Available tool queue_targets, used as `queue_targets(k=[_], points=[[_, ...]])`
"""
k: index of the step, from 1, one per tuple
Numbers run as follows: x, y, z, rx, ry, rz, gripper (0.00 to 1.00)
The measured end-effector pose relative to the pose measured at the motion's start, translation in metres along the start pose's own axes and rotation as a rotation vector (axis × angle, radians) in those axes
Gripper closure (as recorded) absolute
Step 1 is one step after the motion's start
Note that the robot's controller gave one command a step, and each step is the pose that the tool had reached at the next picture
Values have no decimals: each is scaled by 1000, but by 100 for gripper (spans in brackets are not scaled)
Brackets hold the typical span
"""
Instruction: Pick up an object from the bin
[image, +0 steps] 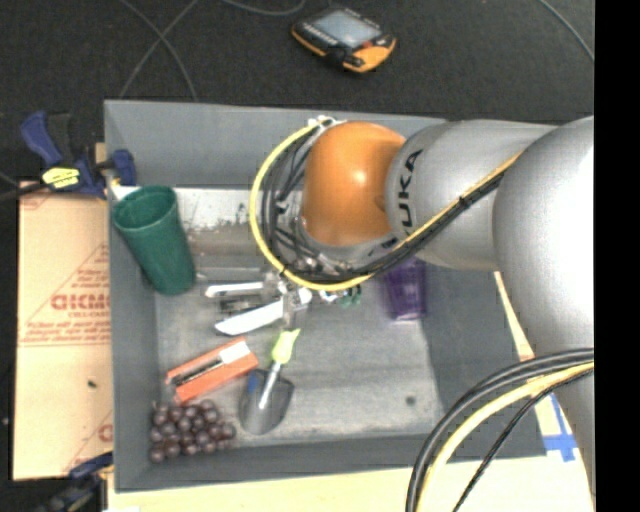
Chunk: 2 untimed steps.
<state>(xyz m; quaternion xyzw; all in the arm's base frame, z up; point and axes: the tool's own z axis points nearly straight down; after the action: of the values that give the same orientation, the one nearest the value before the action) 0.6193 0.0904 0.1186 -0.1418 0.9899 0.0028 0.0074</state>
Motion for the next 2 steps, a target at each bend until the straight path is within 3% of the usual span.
queue_targets(k=[1,2], points=[[0,10,-54,1,-22,19,100],[12,-1,-114,2,-7,-12,100]])
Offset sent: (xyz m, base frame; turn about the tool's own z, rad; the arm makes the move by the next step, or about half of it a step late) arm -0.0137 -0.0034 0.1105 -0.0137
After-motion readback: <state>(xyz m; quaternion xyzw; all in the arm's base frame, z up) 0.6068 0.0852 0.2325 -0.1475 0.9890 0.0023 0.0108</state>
